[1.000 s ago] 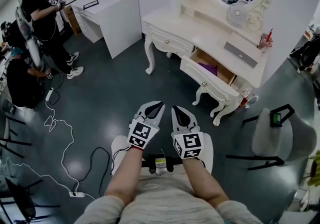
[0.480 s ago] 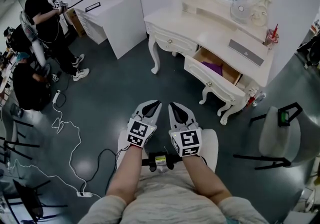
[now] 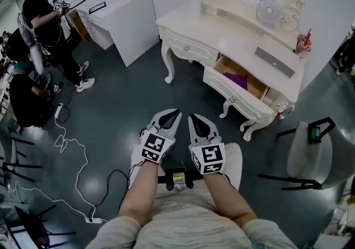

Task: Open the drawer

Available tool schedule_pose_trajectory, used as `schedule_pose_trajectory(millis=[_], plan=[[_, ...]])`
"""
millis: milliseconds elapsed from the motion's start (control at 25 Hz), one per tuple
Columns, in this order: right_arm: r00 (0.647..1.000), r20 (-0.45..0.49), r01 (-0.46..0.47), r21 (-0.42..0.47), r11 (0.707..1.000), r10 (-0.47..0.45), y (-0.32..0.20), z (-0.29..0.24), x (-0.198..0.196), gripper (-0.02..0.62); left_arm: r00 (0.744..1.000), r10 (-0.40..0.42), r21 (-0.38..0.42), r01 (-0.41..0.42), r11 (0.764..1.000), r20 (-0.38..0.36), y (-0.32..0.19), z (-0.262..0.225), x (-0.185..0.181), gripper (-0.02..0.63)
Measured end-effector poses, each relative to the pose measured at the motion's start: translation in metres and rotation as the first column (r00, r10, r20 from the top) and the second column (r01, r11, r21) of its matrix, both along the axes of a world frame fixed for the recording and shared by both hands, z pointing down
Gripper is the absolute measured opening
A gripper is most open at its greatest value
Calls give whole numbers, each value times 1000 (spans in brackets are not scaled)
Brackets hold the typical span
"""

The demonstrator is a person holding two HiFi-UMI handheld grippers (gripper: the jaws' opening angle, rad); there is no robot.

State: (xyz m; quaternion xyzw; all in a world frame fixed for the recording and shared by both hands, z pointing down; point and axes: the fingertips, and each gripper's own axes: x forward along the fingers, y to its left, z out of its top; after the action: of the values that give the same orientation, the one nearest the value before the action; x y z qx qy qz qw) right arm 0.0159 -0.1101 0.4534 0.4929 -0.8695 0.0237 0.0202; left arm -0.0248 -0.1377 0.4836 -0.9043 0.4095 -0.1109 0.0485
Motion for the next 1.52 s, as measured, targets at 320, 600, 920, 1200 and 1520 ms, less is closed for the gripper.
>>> schedule_pose_trajectory(millis=[320,600,920,1200,1520], plan=[[1000,-6,-9,-8,1000,9,-35,2,0,9,999,30,18,-29,999,-12,-40,-7,5,31],[1000,-9,-13,-10,1000,13,-72,3,-3,9,999,32,11,-32,999,-9,-76,-3,2,29],[1000,-13,-21,-16,1000,21,-105,4,-4,9,999,46,29,-45,999,-14,-110,-9,1,31],[999,-24,-35,-26,999,34,-134,6,-4,11,998,55,25,-54,998,-25,-138,-10,1,31],[999,-16,-41,-19,999,41,-157,4,-4,11,997,59,22,-58,998,-57,-162,-14,1,31]])
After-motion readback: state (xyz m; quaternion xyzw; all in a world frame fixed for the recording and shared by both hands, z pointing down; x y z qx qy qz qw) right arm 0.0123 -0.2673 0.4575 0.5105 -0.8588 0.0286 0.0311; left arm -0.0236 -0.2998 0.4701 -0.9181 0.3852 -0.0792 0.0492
